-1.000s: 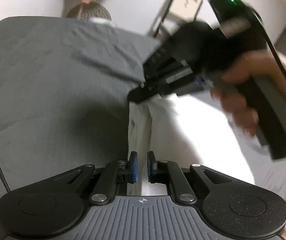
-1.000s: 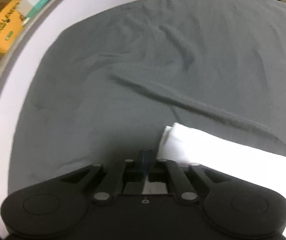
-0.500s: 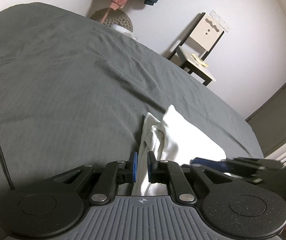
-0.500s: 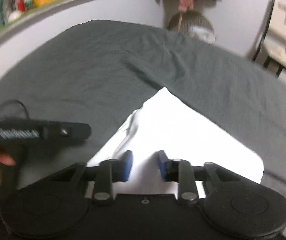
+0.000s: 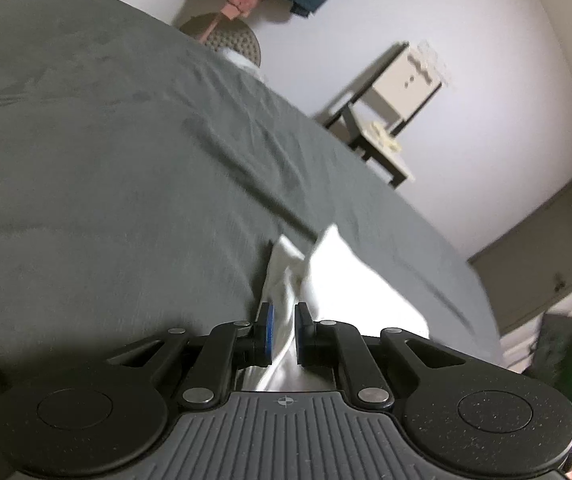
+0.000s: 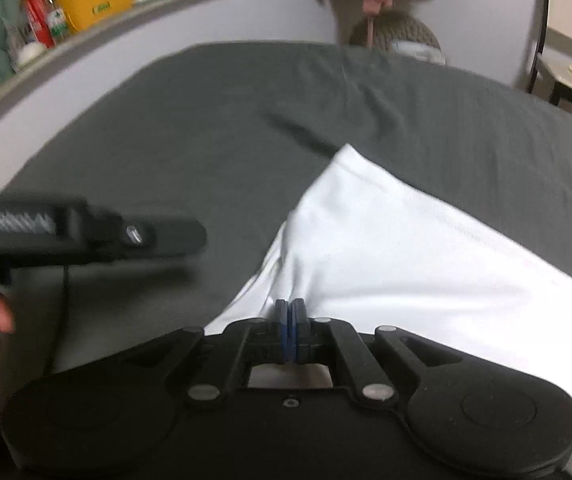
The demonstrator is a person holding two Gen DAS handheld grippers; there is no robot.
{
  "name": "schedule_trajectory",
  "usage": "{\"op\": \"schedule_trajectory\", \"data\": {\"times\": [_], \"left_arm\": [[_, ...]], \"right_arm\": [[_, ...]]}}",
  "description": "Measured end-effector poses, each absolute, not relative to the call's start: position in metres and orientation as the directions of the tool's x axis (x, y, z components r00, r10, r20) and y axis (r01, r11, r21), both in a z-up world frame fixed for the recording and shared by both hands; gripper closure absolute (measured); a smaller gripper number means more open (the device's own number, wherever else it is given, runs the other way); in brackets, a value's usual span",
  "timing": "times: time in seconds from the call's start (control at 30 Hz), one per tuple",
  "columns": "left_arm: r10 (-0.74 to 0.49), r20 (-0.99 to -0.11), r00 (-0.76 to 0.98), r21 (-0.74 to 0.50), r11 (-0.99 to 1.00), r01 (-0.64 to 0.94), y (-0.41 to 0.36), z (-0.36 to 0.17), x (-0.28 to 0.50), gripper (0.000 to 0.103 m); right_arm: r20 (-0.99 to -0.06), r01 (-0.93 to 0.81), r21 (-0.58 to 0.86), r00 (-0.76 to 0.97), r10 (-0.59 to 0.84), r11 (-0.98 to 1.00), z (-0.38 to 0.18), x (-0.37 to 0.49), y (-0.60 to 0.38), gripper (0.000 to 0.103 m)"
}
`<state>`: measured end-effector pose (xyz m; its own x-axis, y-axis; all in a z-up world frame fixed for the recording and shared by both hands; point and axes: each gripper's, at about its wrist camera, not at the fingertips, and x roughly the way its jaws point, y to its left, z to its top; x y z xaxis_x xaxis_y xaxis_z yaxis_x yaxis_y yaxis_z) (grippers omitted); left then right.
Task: Fold clothes
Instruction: 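Fold the shirt edge over with the left gripper and release the right gripper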
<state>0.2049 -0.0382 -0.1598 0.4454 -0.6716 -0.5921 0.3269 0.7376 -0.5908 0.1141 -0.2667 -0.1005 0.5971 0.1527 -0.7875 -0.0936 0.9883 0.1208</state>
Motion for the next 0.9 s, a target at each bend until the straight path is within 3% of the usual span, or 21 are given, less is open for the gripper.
{"op": "schedule_trajectory", "data": {"times": [0.03, 0.1, 0.2, 0.3, 0.37, 0.57, 0.8, 0.9], "left_arm": [[-0.668, -0.602, 0.438, -0.577, 0.743, 0.339, -0.041, -0.16, 0.204, 0.095], [-0.67, -0.607, 0.427, -0.556, 0.742, 0.375, -0.045, -0.156, 0.201, 0.095], [-0.698, -0.6, 0.391, -0.547, 0.715, 0.436, -0.05, -0.152, 0.196, 0.095], [-0.682, -0.618, 0.39, -0.476, 0.72, 0.505, -0.062, -0.149, 0.194, 0.095], [-0.671, -0.63, 0.391, -0.427, 0.72, 0.548, -0.07, -0.148, 0.192, 0.095], [-0.669, -0.627, 0.399, -0.381, 0.71, 0.592, -0.085, -0.148, 0.195, 0.094], [-0.627, -0.629, 0.459, -0.281, 0.734, 0.618, -0.094, -0.15, 0.192, 0.094], [-0.661, -0.598, 0.453, -0.322, 0.716, 0.619, -0.09, -0.148, 0.198, 0.094]], "right_arm": [[-0.781, -0.1, 0.121, 0.605, 0.156, 0.988, -0.097, 0.112, -0.267, 0.076], [-0.743, -0.111, 0.068, 0.658, 0.125, 0.991, -0.083, 0.096, -0.265, 0.055], [-0.702, -0.179, -0.05, 0.706, 0.093, 0.983, -0.071, 0.067, -0.263, 0.055], [-0.732, -0.302, -0.146, 0.674, 0.102, 0.942, -0.078, 0.039, -0.255, 0.057], [-0.755, -0.283, -0.193, 0.654, 0.042, 0.939, -0.093, 0.03, -0.263, 0.057], [-0.746, -0.076, 0.081, 0.657, 0.111, 0.994, -0.097, 0.013, -0.314, 0.056], [-0.701, -0.064, 0.163, 0.695, 0.161, 0.984, -0.107, 0.008, -0.325, 0.055], [-0.685, -0.067, 0.192, 0.705, 0.183, 0.979, -0.108, 0.01, -0.335, 0.055]]}}
